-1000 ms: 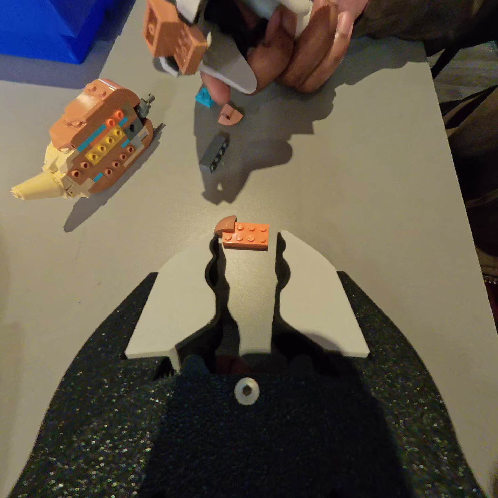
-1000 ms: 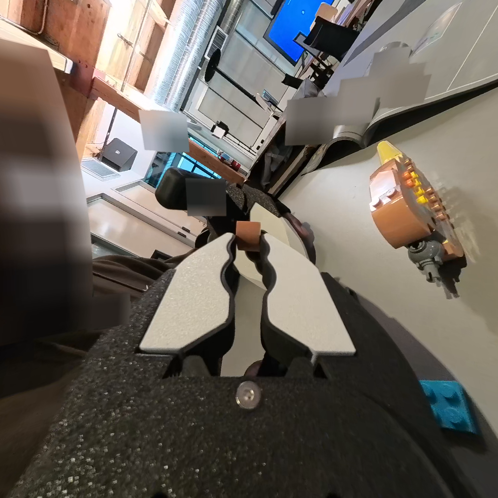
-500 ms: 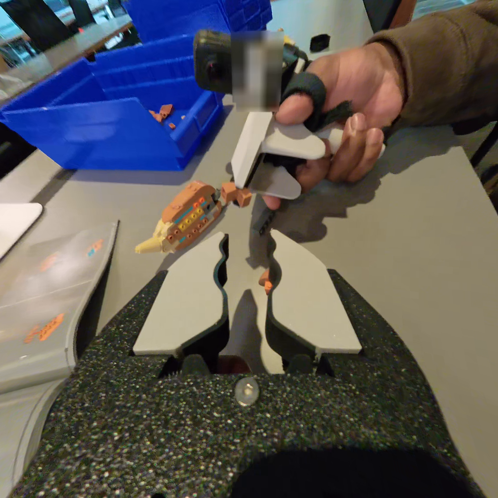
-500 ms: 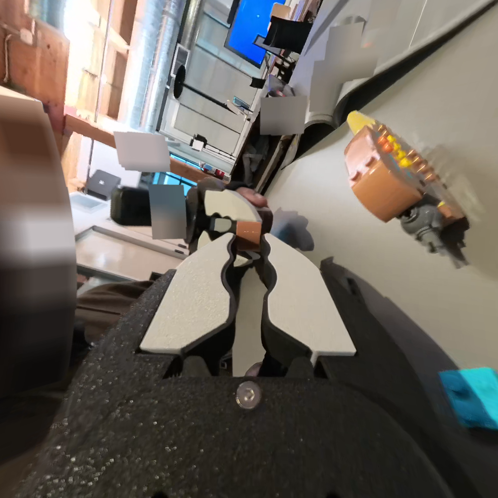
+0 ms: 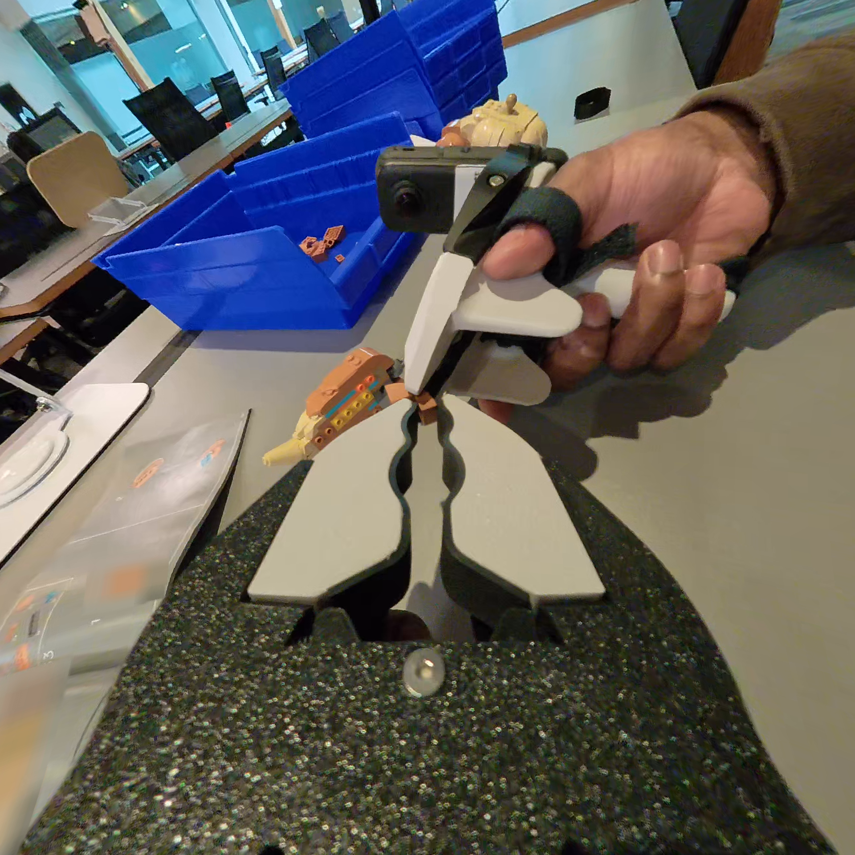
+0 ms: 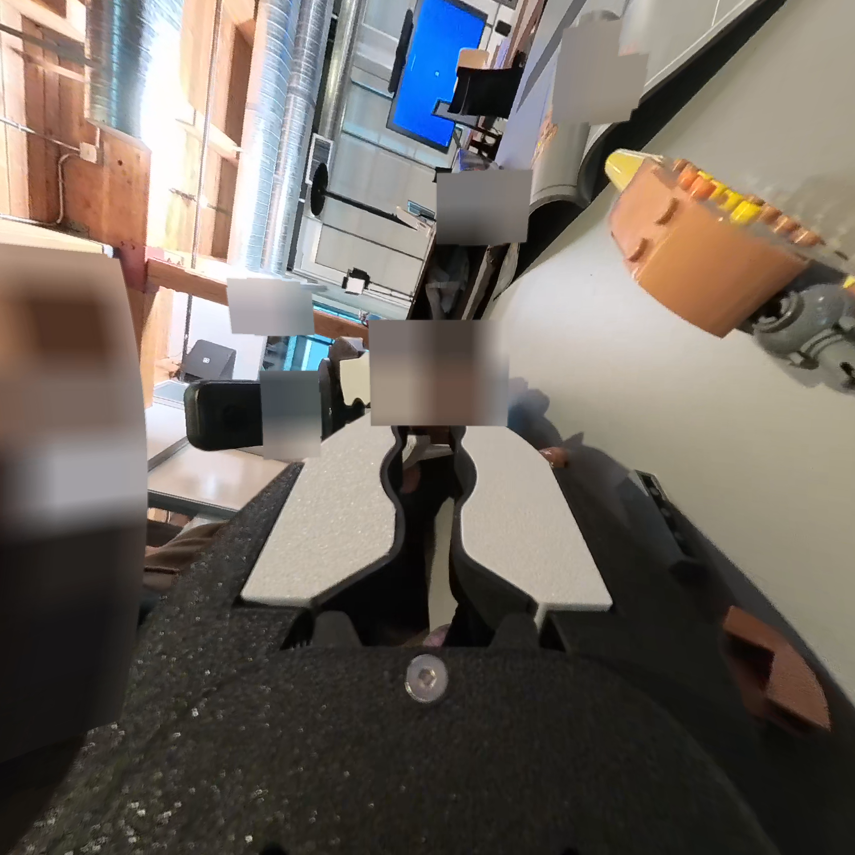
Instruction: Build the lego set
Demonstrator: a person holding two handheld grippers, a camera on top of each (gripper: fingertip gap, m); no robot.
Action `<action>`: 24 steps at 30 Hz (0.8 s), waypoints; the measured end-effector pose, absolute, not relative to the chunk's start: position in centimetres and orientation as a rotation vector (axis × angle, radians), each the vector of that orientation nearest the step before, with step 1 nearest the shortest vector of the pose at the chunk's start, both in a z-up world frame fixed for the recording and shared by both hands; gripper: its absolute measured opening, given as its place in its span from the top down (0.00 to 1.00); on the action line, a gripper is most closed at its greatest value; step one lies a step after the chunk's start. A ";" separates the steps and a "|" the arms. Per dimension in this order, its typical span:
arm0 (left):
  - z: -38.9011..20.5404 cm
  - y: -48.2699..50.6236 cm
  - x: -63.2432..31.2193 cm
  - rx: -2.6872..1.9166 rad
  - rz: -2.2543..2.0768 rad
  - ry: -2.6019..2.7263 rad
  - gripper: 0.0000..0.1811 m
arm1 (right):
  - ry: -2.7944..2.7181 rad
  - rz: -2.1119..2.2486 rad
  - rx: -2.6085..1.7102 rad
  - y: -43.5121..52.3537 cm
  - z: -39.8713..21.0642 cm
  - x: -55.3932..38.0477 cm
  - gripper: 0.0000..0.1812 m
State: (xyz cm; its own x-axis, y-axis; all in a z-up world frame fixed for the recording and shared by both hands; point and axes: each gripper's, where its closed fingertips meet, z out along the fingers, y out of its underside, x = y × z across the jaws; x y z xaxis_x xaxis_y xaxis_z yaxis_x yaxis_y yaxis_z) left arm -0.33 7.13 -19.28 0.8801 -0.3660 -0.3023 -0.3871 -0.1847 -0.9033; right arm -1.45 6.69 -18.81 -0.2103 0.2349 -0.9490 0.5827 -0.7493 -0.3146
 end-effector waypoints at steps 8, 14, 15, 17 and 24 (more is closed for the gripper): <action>-18.9 6.7 -1.1 -1.821 -0.230 0.405 0.96 | 1.166 -2.101 1.746 6.5 -18.4 -0.9 0.83; -18.2 5.5 -2.5 -1.797 -0.926 0.026 0.96 | 1.954 -2.145 1.717 8.2 -18.5 -0.5 0.84; -18.0 5.3 -2.4 -1.779 -1.041 -0.018 0.96 | 2.063 -2.136 1.691 8.2 -18.5 -0.6 0.84; -17.9 5.1 -2.4 -1.752 -1.187 -0.101 0.97 | 2.218 -2.147 1.580 7.5 -18.3 -0.5 0.85; -17.8 4.4 -0.6 -1.741 -1.425 -0.111 0.97 | 2.853 -2.054 1.321 5.5 -18.6 -1.1 0.85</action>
State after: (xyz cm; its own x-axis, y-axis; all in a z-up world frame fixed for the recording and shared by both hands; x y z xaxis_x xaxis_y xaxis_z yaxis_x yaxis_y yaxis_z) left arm -0.65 4.40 -17.79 0.3439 -0.4294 0.8351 0.5532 -0.6260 -0.5497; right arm -1.07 5.49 -18.57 -0.5925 0.8007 0.0881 0.1704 0.2315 -0.9578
